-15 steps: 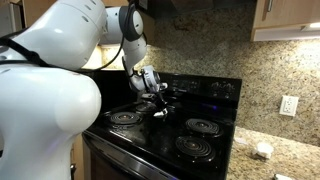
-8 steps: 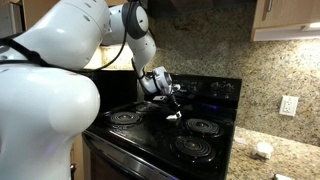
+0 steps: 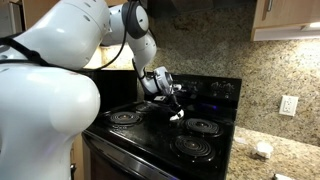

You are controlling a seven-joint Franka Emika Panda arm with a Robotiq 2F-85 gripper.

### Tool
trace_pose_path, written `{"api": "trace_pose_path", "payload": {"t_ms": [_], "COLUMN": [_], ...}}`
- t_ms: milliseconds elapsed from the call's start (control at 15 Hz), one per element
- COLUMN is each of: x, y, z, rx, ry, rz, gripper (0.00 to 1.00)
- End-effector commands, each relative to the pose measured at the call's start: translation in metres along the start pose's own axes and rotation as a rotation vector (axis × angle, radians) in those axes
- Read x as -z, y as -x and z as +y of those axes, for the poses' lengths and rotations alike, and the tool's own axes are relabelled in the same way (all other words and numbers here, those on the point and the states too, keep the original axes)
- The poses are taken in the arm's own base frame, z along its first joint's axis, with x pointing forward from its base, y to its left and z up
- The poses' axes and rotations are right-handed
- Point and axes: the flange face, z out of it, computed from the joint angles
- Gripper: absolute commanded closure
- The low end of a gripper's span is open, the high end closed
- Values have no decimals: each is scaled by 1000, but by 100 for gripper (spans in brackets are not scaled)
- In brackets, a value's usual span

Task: Wipe the stove with the napkin

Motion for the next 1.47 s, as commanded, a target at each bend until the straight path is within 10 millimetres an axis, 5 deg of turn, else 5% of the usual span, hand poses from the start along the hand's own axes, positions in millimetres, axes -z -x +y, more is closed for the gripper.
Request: {"api": "trace_pose_path", "payload": {"t_ms": [0, 333, 533, 800, 1200, 1400], "x": [9, 31, 40, 34, 13, 9], "y": [29, 57, 63, 56, 48, 59], "z": [-40, -82, -88, -53, 27, 67], "rx": [2, 65, 94, 76, 0, -33], "ry": [-41, -93, -108, -95, -26, 9], "rz": [24, 40, 39, -16, -78, -129], "gripper": [92, 92, 92, 93, 93, 93]}}
